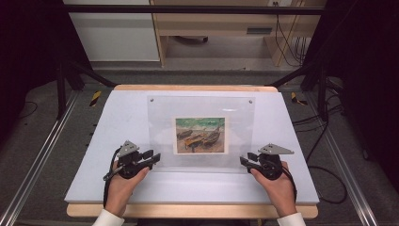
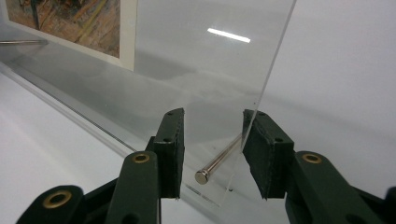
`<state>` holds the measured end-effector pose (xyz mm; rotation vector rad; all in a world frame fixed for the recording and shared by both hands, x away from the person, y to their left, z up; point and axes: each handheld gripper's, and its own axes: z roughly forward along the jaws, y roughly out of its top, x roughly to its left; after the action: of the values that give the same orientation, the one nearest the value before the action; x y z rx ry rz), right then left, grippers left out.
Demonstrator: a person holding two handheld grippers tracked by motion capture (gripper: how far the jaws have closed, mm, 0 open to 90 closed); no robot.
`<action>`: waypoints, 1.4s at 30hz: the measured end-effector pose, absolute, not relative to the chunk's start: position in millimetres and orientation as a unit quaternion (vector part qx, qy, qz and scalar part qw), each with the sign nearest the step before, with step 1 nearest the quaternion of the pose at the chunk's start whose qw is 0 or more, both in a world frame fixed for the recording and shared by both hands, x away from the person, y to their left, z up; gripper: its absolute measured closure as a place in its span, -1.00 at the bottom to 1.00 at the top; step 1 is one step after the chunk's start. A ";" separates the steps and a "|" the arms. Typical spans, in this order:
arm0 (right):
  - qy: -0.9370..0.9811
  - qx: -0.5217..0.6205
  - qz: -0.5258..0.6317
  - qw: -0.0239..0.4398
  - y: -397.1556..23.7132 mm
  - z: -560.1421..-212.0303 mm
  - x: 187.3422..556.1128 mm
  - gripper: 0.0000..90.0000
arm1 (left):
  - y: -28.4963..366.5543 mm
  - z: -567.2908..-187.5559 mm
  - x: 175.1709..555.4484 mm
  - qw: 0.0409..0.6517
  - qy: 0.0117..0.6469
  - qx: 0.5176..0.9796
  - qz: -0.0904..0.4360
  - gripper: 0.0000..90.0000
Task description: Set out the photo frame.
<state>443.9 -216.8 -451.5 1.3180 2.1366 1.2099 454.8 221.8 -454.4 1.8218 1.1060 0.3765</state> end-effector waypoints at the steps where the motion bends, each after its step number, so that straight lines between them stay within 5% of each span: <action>1: 0.755 0.465 0.426 0.177 -216.8 -451.6 443.7 0.32 | 222.0 -454.5 454.7 0.469 0.451 0.743 0.154 0.34; 42: 0.765 0.459 0.412 0.184 -215.4 -452.4 437.3 0.35 | 220.2 -455.7 448.2 0.458 0.447 0.752 0.159 0.34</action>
<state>437.3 -215.4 -452.4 1.2934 2.1581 1.1632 448.2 220.2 -455.7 1.8526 1.1014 0.3909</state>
